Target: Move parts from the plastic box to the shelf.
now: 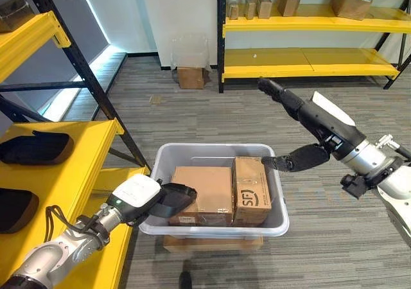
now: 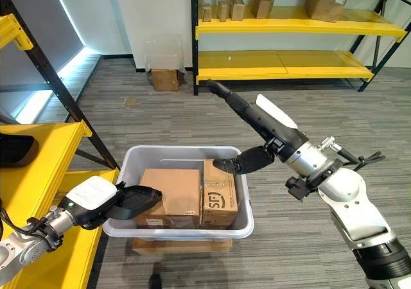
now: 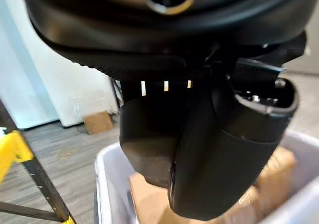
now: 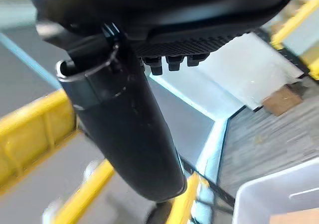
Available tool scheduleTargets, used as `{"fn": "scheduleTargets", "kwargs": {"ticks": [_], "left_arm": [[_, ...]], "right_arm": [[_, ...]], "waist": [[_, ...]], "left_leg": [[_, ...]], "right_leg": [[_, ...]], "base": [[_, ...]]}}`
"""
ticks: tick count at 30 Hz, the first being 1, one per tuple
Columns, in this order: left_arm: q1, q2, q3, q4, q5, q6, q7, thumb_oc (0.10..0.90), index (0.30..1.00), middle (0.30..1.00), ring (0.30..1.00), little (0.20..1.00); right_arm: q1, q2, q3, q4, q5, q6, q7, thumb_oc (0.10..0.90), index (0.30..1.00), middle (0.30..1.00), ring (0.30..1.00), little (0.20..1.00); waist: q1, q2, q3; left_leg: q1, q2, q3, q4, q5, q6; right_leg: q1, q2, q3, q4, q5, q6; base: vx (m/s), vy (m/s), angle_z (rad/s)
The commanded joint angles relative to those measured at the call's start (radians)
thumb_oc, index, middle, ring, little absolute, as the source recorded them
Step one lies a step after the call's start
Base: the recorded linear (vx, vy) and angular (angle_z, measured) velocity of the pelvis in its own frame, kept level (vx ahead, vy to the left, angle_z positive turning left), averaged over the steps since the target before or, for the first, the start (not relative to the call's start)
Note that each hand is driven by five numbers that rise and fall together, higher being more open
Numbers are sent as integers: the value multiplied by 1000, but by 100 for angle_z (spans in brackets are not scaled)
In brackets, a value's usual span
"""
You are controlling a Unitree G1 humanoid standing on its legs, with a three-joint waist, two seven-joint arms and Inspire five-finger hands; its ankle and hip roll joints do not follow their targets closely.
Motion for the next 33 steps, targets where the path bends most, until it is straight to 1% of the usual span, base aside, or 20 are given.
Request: {"fn": "scheduleTargets", "kwargs": {"ticks": [1, 2, 3, 7, 10, 15, 20, 25, 26, 27, 29, 31, 32, 33], "left_arm": [[-86, 35, 160, -84, -127, 10, 128, 400, 300, 300, 300, 300], [-65, -16, 197, -93, -172, 6, 131, 400, 300, 300, 300, 300], [-59, -16, 201, -98, -174, 6, 128, 400, 300, 300, 300, 300], [-28, -97, 257, -147, -229, -3, 135, 400, 300, 300, 300, 300], [-7, -138, 294, -194, -250, -11, 140, 400, 300, 300, 300, 300], [32, -192, 348, -250, -277, -13, 156, 400, 300, 300, 300, 300], [58, -213, 372, -275, -281, -13, 163, 400, 300, 300, 300, 300], [63, -213, 385, -290, -282, -5, 170, 400, 300, 300, 300, 300], [72, -216, 391, -298, -279, -4, 177, 400, 300, 300, 300, 300], [79, -217, 397, -298, -272, 0, 187, 400, 300, 300, 300, 300], [87, -214, 414, -320, -267, 5, 195, 400, 300, 300, 300, 300], [92, -224, 432, -332, -265, 6, 204, 400, 300, 300, 300, 300], [91, -237, 440, -334, -272, 8, 210, 400, 300, 300, 300, 300], [91, -238, 440, -335, -272, 8, 209, 400, 300, 300, 300, 300]], "right_arm": [[-105, -14, -29, -15, 53, -73, -50, 900, 1000, 1000, 1000, 1000], [-66, 31, -43, 2, 39, -69, -60, 900, 1000, 1000, 1000, 1000], [-63, 32, -43, 0, 37, -69, -61, 900, 1000, 1000, 1000, 1000], [-21, 115, -42, 34, 1, -64, -88, 900, 1000, 1000, 1000, 1000], [-8, 163, -38, 55, -11, -61, -105, 900, 1000, 1000, 1000, 1000], [3, 209, -21, 74, -22, -59, -121, 900, 1000, 1000, 1000, 1000], [10, 228, -10, 93, -39, -59, -139, 900, 1000, 1000, 1000, 1000], [-32, 245, 47, 121, -53, -58, -161, 900, 1000, 1000, 1000, 1000], [-65, 247, 76, 122, -63, -56, -165, 900, 1000, 1000, 1000, 1000], [-89, 250, 99, 122, -61, -58, -165, 900, 1000, 1000, 1000, 1000], [-132, 250, 135, 121, -63, -59, -171, 900, 1000, 1000, 1000, 1000], [-180, 250, 164, 121, -62, -63, -176, 900, 1000, 1000, 1000, 1000], [-201, 246, 178, 133, -59, -63, -179, 900, 1000, 1000, 1000, 1000], [-203, 245, 179, 134, -59, -63, -180, 900, 1000, 1000, 1000, 1000]], "waist": [[1, -49, -95], [3, -46, -95], [3, -46, -96], [7, -36, -92], [15, -28, -88], [28, -12, -74], [44, 9, -52], [66, 43, -10], [77, 59, 14], [86, 69, 32], [105, 86, 73], [125, 99, 108], [132, 101, 121], [131, 102, 118]], "left_leg": [[13, 86, 17, 4, -53, -52], [15, 85, 17, 5, -52, -52], [15, 86, 17, 5, -53, -52], [16, 85, 10, 9, -52, -54], [13, 88, 3, 16, -47, -57], [0, 103, -20, 39, -33, -67], [-16, 119, -52, 55, -6, -79], [-22, 149, -98, 68, 47, -96], [-24, 165, -110, 65, 71, -102], [-25, 177, -120, 57, 98, -109], [-39, 193, -142, 38, 141, -117], [-64, 198, -165, 20, 186, -123], [-93, 196, -138, 1, 224, -131], [-98, 196, -139, 0, 227, -130]], "right_leg": [[37, -20, -2, 26, -57, 17], [40, -20, -4, 27, -59, 15], [40, -19, -4, 27, -59, 15], [46, -17, -4, 36, -70, 6], [51, -12, -8, 43, -81, -2], [57, 10, -20, 82, -117, -28], [60, 43, -38, 126, -161, -60], [43, 89, -65, 207, -214, -103], [25, 109, -73, 246, -232, -118], [11, 121, -81, 271, -236, -126], [-31, 138, -88, 303, -239, -137], [-86, 144, -103, 336, -238, -143], [-124, 135, -124, 341, -233, -148], [-128, 134, -125, 341, -232, -147]], "base": [[1, -43, -9], [1, -26, -8], [-3, -30, -6], [-5, -28, 0], [-22, -53, 1], [-43, -72, 4], [-73, -83, 22], [-120, -118, 25], [-213, -181, 22], [-258, -191, 15], [-262, -138, 12], [-286, -109, 3], [-208, -66, 18], [-116, -35, 48]]}}
